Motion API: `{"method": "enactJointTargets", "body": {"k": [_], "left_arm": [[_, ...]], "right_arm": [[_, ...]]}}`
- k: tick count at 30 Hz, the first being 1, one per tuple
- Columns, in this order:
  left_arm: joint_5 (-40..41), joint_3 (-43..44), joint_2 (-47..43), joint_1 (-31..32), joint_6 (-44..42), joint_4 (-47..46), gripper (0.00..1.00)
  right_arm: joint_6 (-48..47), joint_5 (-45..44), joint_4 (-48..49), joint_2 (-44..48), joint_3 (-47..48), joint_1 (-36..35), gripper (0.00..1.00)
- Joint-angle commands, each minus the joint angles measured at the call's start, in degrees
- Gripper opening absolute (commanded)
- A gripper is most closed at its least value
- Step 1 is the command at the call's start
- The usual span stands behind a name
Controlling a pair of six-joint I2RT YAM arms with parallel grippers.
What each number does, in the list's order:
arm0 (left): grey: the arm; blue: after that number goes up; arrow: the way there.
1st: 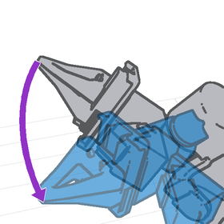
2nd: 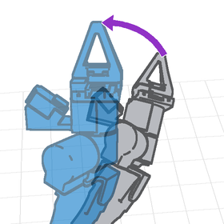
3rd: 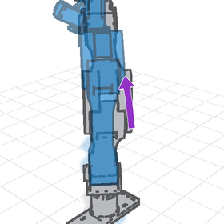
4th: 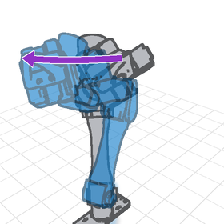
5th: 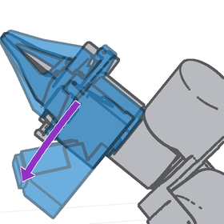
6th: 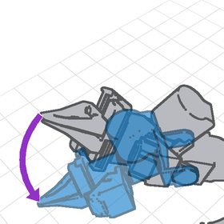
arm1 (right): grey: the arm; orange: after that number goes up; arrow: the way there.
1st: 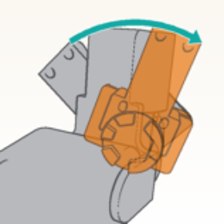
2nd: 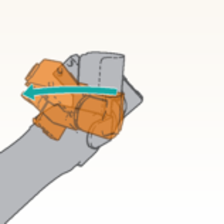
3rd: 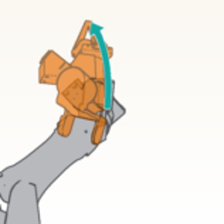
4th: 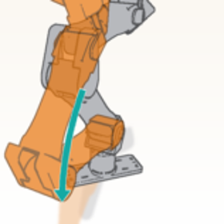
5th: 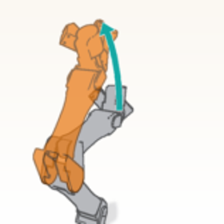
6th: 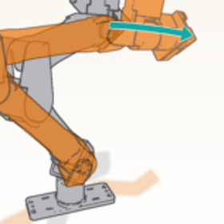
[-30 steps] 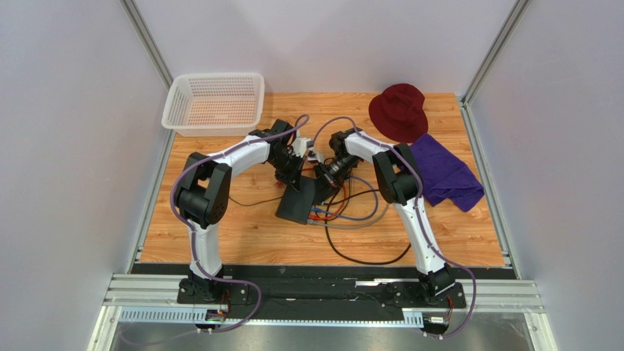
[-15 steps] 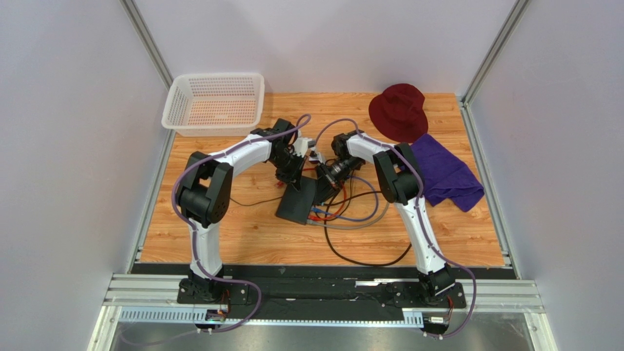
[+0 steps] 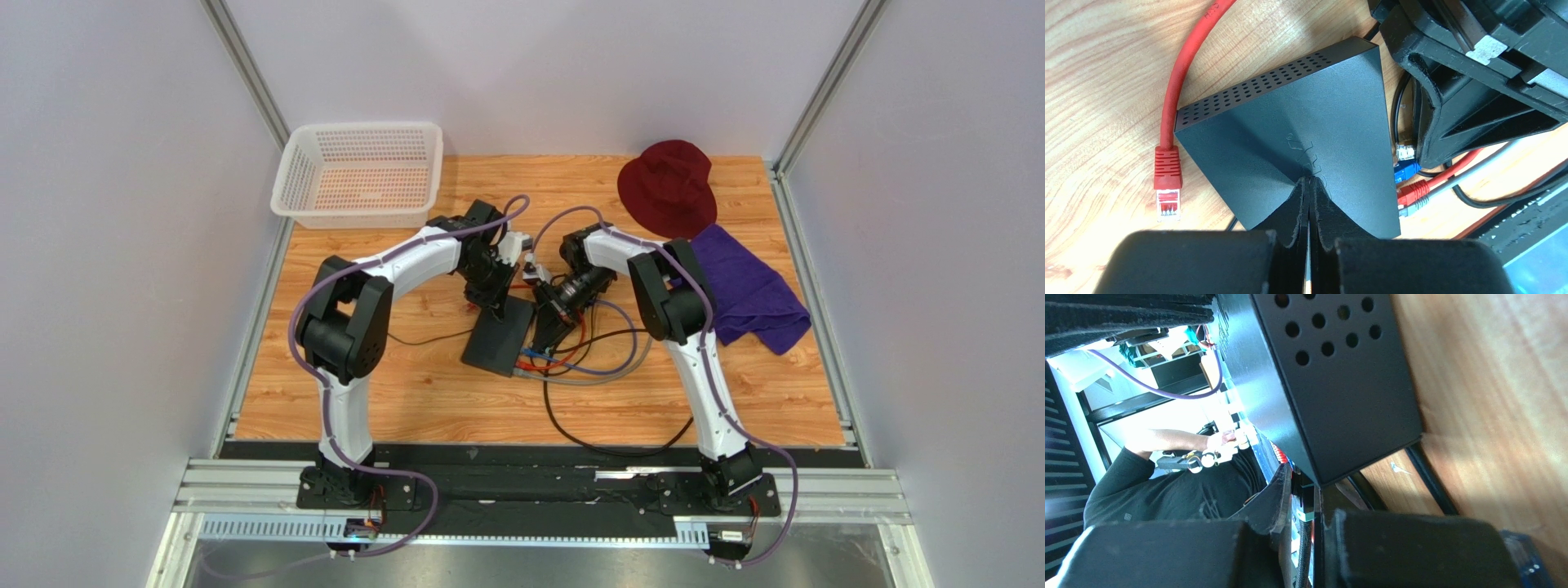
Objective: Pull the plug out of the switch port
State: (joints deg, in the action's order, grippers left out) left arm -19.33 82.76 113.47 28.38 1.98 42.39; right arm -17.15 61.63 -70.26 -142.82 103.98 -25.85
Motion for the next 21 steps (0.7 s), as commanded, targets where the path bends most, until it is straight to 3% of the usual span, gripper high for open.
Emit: {"method": "enactJointTargets", "body": {"k": [1,4,10,16,21], "left_arm": [[11.42,-3.84,5.36,0.27,-4.18,-0.91,0.0],[11.34,-3.92,5.36,0.27,-4.35,-0.99,0.0],[10.29,-4.1,4.57,0.27,-4.35,-2.22,0.0],[3.87,-1.29,2.99,0.27,-4.44,-1.26,0.0],[5.09,-1.63,-0.26,0.18,-5.75,-2.22,0.0]], "right_arm": [[-0.7,-15.92,0.39,-5.45,-3.35,0.36,0.0],[-1.83,-15.13,0.65,-3.87,-4.57,0.71,0.0],[-3.33,-17.5,6.88,9.82,-7.13,3.69,0.0],[-4.12,-19.35,9.35,16.86,-3.18,8.35,0.0],[-4.39,-23.56,9.79,19.25,0.94,13.79,0.0]]}}
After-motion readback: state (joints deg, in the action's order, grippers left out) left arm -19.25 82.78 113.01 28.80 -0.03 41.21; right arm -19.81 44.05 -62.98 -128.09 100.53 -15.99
